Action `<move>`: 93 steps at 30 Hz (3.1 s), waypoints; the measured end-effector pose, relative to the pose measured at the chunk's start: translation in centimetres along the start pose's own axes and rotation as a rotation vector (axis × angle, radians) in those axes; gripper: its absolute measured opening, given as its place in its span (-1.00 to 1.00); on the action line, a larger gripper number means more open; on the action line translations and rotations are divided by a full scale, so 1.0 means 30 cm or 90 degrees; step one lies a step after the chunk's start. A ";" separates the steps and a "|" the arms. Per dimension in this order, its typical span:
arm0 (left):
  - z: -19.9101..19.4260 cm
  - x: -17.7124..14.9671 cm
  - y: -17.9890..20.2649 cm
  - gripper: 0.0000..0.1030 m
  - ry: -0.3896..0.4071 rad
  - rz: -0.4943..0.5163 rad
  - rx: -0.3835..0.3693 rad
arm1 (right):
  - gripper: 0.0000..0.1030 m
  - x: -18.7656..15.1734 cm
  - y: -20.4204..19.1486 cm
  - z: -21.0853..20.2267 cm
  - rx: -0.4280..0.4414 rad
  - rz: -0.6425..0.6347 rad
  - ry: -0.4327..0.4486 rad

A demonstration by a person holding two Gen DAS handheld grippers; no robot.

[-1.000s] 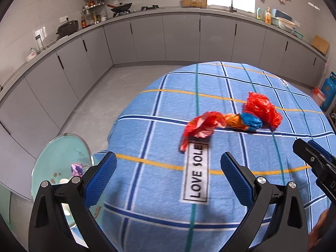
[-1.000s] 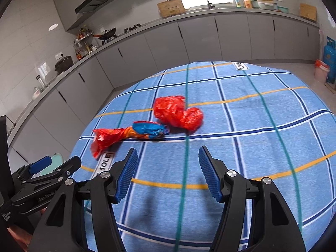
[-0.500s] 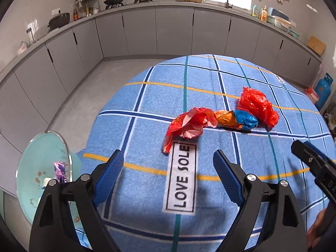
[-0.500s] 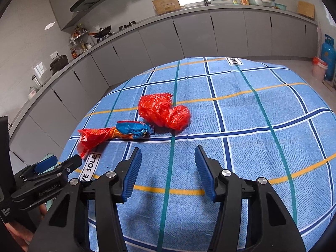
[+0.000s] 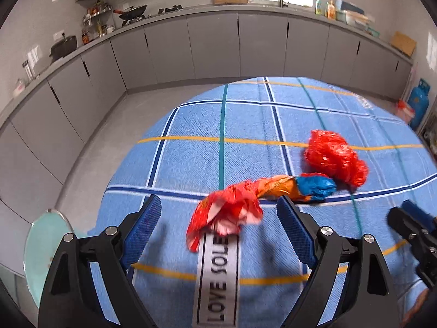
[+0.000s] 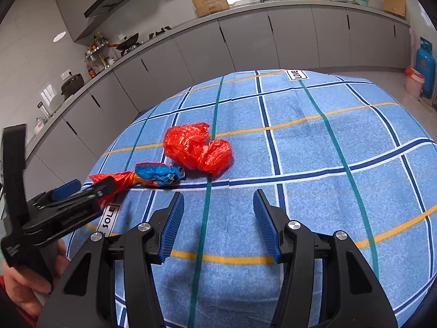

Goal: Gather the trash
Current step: 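Grasp the red-blue wrapper with the left tool while the right tool grasps the red bag, then carry the wrapper in the left tool and red bag in the right tool over the bin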

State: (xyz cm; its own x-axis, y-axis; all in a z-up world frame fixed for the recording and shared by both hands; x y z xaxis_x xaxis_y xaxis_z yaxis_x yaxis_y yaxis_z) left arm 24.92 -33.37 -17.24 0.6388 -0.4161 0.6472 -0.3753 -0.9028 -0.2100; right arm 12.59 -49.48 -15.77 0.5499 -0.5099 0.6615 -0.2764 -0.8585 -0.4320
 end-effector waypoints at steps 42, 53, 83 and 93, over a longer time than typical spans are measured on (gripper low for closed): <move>-0.046 -0.109 -0.135 -0.48 -0.008 -0.104 0.008 | -0.44 0.053 -0.099 0.156 0.063 -0.069 -0.087; -0.195 -0.111 -0.243 -0.48 0.044 -0.120 0.027 | -0.44 -0.004 -0.283 -0.002 0.077 -0.093 -0.029; -0.381 -0.339 -0.807 -0.47 0.053 -0.261 0.142 | -0.43 -0.192 -0.855 0.018 0.210 -0.182 -0.058; -0.389 -0.408 -0.930 -0.47 0.042 -0.289 0.171 | -0.43 -0.268 -1.013 0.042 0.246 -0.208 -0.078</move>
State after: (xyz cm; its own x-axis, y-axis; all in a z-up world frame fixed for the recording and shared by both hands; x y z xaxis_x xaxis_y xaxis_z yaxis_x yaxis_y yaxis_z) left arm 19.72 -1.82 -10.76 0.6502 0.0226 0.7594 0.1193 -0.9902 -0.0726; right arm 17.55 -19.22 -8.74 0.6534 -0.1894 0.7330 0.2232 -0.8770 -0.4255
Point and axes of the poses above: each gripper's, at about its wrist camera, not at the fingertips, and z roughly the way its jaws point, y to its right, x to its top, the point moved 9 cm from there along z, roughly the way its jaws point, and after that the axes turned 9 degrees about x, right-handed, at the moved point
